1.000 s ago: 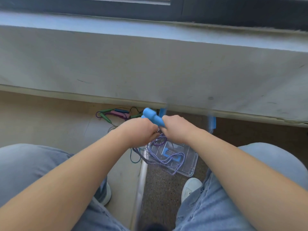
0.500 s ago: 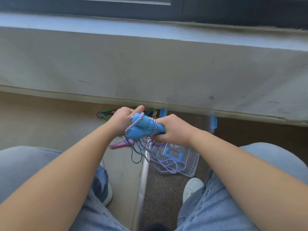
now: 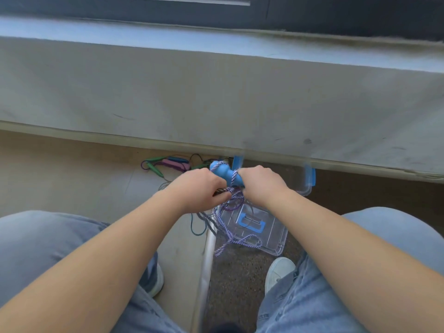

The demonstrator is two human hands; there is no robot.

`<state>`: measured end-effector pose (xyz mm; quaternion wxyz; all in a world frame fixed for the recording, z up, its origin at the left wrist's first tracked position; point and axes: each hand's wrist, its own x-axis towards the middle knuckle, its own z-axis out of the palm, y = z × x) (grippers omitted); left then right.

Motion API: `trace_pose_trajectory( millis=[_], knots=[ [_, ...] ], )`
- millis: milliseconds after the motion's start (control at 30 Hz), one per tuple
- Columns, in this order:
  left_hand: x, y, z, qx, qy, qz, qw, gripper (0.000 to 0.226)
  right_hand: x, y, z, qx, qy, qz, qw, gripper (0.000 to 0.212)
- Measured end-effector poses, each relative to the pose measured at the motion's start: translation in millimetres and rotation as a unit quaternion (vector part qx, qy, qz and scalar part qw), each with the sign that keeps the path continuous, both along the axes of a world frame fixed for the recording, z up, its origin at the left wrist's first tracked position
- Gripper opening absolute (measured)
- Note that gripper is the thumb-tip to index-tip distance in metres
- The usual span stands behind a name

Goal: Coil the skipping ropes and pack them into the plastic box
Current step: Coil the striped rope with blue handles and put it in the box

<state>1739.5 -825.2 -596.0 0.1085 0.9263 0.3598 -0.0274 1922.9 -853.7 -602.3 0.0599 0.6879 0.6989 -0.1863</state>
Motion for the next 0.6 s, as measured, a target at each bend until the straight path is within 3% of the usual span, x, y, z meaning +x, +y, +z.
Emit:
trace_pose_trajectory(
  millis=[133, 267, 367, 433, 467, 500, 600],
  knots=[
    [-9.6, 17.7, 6.9, 0.121, 0.004, 0.002, 0.993, 0.062, -6.6, -5.1, 6.2, -0.036, -0.042, 0.136, 0.989, 0.015],
    [-21.9, 26.5, 7.3, 0.033, -0.093, 0.087, 0.991, 0.053, -9.2, -7.4, 8.4, -0.01, 0.038, 0.249, 0.968, 0.004],
    [-27.3, 31.5, -0.8, -0.104, -0.192, 0.16, 0.963, 0.058, -9.4, -8.6, 14.5, -0.017, 0.176, 0.208, 0.962, 0.022],
    [-30.5, 33.3, -11.2, -0.236, -0.289, 0.283, 0.884, 0.048, -14.7, -11.8, 19.9, -0.014, 0.285, 0.139, 0.948, 0.028],
    [-31.4, 32.7, -16.8, -0.263, -0.296, 0.333, 0.856, 0.034, -17.6, -12.4, 21.1, -0.002, 0.328, 0.098, 0.94, 0.026],
    [-31.0, 31.7, -23.0, -0.255, -0.294, 0.356, 0.85, 0.024, -19.6, -11.6, 21.0, 0.017, 0.358, 0.059, 0.932, 0.022],
    [-18.6, 23.2, -26.9, -0.203, -0.22, 0.307, 0.903, 0.019, -17.7, -5.7, 17.4, 0.065, 0.378, -0.03, 0.923, 0.012]
  ],
)
